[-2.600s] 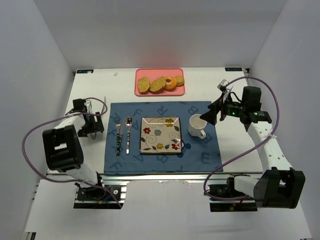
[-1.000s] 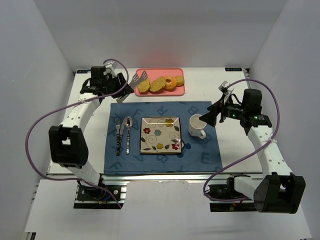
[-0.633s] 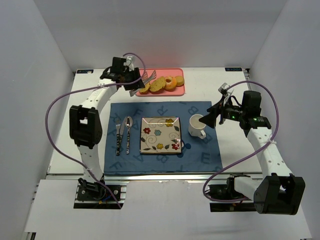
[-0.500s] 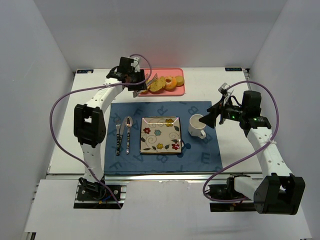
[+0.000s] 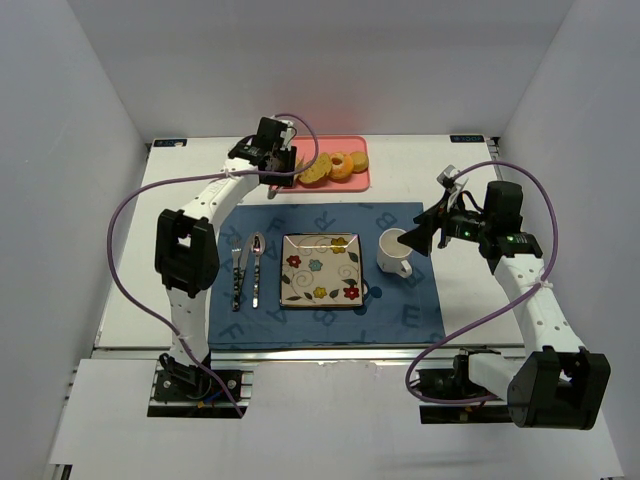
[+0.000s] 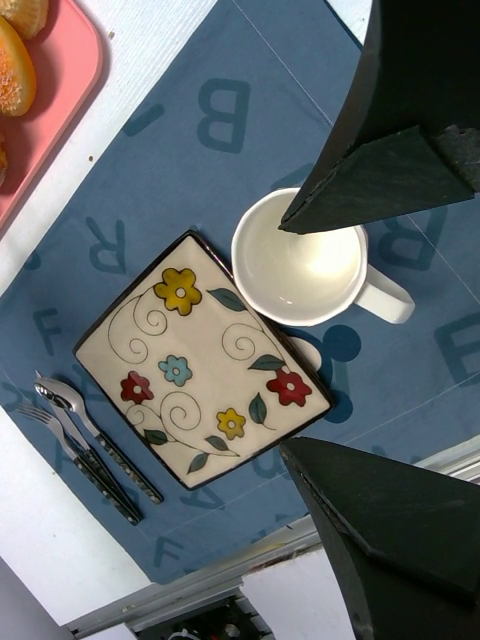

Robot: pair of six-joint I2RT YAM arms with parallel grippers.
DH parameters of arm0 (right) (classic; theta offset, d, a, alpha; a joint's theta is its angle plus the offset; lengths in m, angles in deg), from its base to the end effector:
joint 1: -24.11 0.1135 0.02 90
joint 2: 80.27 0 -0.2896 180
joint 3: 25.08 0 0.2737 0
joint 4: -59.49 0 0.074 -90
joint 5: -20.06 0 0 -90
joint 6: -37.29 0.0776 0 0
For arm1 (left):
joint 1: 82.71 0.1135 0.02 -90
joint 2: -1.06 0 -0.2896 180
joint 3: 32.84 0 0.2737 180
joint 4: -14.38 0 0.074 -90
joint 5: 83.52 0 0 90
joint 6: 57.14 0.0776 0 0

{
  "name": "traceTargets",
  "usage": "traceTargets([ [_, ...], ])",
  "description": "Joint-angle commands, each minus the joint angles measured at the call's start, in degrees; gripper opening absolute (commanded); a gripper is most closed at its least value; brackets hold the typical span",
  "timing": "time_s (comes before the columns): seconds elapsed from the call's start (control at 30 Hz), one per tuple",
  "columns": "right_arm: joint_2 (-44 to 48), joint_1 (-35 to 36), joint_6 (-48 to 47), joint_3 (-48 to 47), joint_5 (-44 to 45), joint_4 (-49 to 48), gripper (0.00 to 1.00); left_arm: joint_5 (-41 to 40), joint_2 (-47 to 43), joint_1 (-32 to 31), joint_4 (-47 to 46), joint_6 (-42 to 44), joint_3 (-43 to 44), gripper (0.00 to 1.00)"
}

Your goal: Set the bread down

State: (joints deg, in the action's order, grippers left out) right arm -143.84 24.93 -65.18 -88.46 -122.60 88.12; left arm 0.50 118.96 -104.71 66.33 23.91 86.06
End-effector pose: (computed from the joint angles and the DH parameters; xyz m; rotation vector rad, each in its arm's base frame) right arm 0.2700 0.0656 0.3136 -0.7606 1.7960 0.8093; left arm 0.4893 -0.1890 0.2568 0.2339 2.4453 -0.1087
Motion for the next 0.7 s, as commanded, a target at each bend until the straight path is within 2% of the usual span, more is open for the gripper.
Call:
traceTargets([
  [0.0,0.47,-0.12,0.25,0.27,-1.12,-2.17,0.88,-3.69,-3.29,-0.50,-1.14,1.30,-1.11,0.55],
  [0.33,1.52,-0.12,0.34,1.06,-1.12,-2.26,0.88,-1.23,-2.16,-0.59,-1.58,0.87,-2.61,0.52],
  [0.4,1.70,-0.12,0.34,1.24,-1.12,-2.26,0.88,-1.40,-1.72,-0.59,-1.15,0.87,-2.17,0.46],
  [0.43,1.87,-0.12,0.34,1.32,-1.12,-2.43,0.88,-1.84,-1.72,-0.59,-1.06,0.86,-2.17,0.38],
  [0.67,2.31,-0.12,0.43,1.50,-1.21,-2.43,0.88,-2.99,-4.26,-0.59,-1.76,0.78,-3.23,0.20],
])
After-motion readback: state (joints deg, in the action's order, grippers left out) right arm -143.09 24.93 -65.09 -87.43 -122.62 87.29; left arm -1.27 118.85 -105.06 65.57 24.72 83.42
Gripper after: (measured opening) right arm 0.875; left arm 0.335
